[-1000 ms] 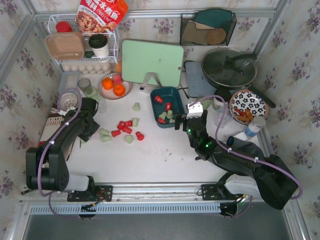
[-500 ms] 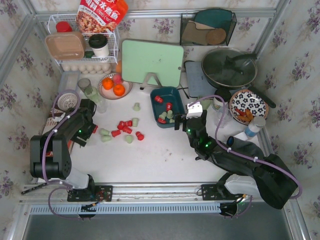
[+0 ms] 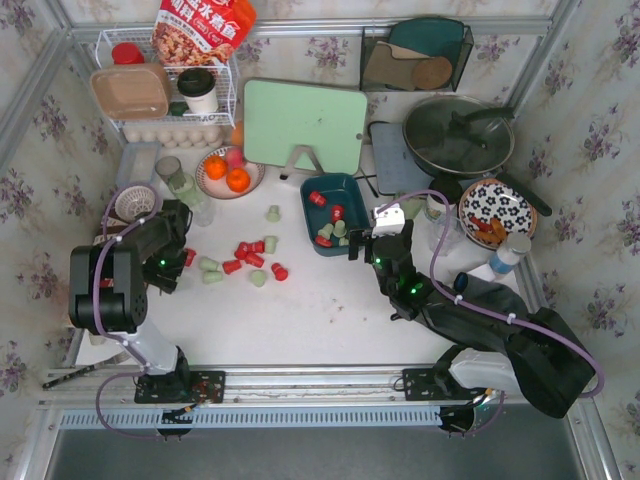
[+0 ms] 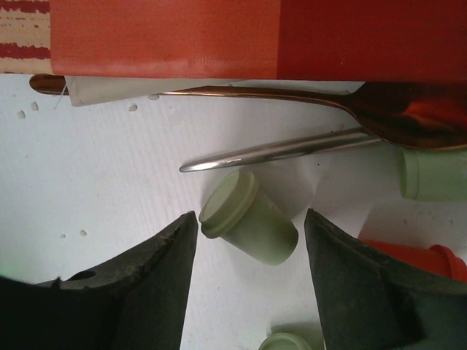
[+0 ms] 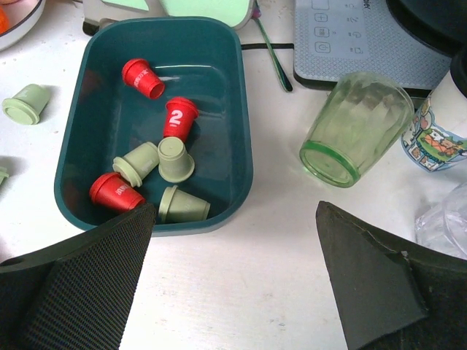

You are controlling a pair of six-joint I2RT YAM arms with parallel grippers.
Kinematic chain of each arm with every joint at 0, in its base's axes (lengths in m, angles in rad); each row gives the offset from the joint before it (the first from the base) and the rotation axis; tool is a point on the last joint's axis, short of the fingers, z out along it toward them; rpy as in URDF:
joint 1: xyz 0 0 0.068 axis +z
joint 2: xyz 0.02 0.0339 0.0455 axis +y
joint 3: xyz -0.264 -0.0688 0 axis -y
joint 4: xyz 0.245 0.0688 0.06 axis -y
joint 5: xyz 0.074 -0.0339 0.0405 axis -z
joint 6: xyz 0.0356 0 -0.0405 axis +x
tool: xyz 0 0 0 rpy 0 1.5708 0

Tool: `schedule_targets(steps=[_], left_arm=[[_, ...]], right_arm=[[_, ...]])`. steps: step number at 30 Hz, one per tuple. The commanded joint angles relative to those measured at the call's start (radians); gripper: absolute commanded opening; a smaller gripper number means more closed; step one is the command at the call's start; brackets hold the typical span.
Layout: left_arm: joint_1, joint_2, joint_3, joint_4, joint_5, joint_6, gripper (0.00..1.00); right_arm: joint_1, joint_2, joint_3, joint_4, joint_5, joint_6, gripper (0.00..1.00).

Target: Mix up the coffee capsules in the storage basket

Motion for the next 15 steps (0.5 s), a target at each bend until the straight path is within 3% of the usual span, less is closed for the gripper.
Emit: schedule_targets(steps=[1, 13, 15], left_arm=[[0.002, 0.031, 0.016, -0.029, -0.011, -0.055, 0.62], [-0.004, -0.031, -0.033, -0.017, -0.01, -0.028, 0.56], [-0.014, -0.051, -0.03, -0.028, -0.028, -0.021, 0.52]], right_arm=[[0.001, 0.002, 0.007, 0.024, 0.002, 0.002, 1.0], [0.001, 0.003, 0.008, 0.024, -0.001, 0.004, 1.0], [0.001, 0.005, 0.008, 0.024, 0.0, 0.004, 1.0]])
